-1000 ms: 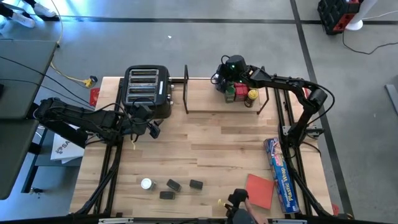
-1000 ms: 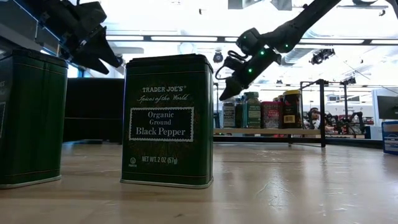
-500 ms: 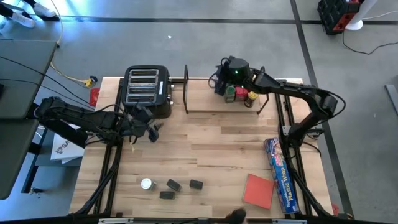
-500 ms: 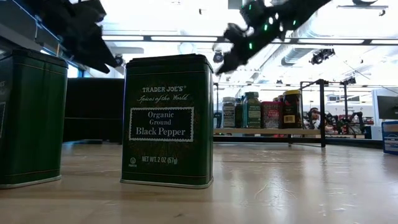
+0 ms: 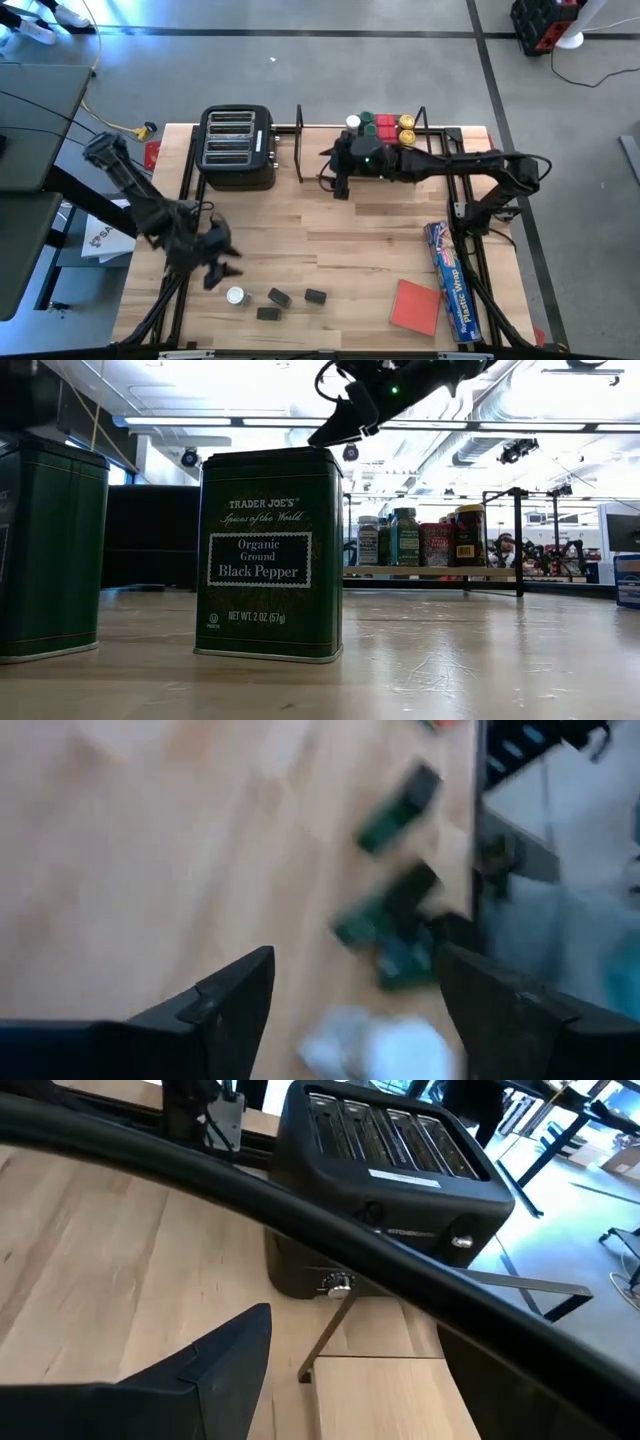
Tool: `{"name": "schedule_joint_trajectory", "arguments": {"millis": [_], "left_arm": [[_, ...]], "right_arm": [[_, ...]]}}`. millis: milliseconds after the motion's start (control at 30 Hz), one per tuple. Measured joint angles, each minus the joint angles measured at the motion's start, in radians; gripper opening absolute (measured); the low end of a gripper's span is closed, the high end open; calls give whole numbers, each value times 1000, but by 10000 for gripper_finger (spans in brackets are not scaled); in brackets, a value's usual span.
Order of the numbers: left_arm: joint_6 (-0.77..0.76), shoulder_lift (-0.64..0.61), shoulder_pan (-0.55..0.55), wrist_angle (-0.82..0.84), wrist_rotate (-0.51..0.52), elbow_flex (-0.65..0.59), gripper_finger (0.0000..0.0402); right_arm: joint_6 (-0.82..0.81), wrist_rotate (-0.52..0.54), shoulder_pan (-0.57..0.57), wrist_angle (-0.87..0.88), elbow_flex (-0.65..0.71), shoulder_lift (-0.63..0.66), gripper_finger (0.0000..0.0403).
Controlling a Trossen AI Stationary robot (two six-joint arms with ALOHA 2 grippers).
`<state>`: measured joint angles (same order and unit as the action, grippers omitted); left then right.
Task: Shelf spices
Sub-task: Put the white seasoning bottle on the shelf aligned with the other white seasoning bottle
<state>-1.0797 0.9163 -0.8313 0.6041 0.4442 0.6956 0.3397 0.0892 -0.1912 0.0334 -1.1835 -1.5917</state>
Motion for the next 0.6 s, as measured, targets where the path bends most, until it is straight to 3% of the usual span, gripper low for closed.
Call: {"name": "schedule_joint_trajectory", "arguments": {"millis": [167,367,500,600], "left_arm": [[-296,145,-144,69,-80,59,252],[-484,359,-204,92,-281,131,238],[-524,479,-212,4,-295,134,232],[-538,535,-204,11,-248,134,225]], "right_arm": [[-2,12,16,-1,0,0,281],[-11,13,15,-7,0,0,281],[-27,12,15,-7,0,0,281],[-29,12,16,-7,0,0,281]]}}
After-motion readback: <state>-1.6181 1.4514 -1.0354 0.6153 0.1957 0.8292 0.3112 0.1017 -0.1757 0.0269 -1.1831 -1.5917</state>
